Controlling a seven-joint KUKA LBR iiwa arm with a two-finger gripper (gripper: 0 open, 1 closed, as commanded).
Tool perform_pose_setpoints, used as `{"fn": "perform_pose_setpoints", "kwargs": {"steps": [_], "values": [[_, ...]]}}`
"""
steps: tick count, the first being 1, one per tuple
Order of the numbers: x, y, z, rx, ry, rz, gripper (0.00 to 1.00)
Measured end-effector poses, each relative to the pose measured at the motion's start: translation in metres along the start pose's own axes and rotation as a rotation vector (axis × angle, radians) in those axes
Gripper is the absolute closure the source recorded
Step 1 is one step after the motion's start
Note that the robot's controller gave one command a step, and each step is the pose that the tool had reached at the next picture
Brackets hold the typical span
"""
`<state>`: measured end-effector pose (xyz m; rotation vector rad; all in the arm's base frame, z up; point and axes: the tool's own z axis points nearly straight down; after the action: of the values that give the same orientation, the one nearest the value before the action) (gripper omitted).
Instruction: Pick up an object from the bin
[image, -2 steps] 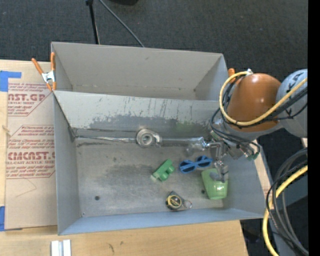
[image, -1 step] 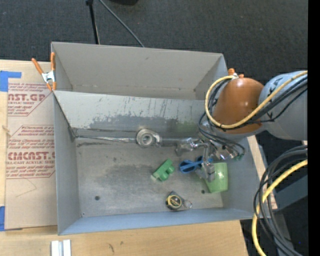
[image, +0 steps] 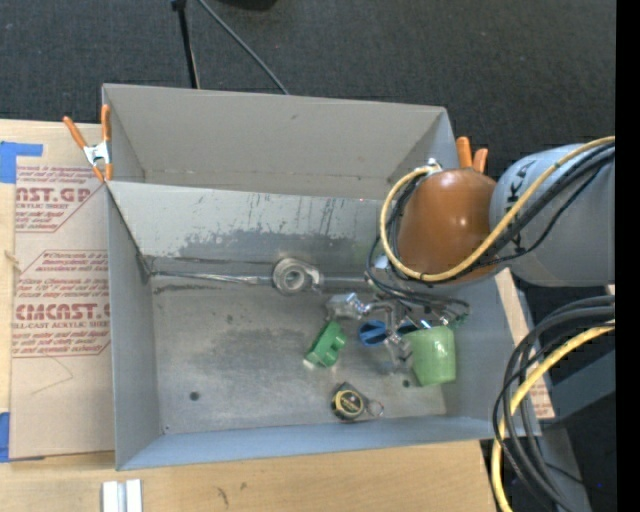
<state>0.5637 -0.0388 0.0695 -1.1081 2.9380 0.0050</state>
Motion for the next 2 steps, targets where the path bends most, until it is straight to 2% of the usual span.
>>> {"fn": "perform_pose_setpoints", "kwargs": {"steps": [1, 2], "values": [[-0.047, 0.041, -0.008, 0.001, -0.002, 0.177, 0.0], [-0.016, -0.006, 0.0, 0.004, 0.001, -0.268, 0.0]]}}
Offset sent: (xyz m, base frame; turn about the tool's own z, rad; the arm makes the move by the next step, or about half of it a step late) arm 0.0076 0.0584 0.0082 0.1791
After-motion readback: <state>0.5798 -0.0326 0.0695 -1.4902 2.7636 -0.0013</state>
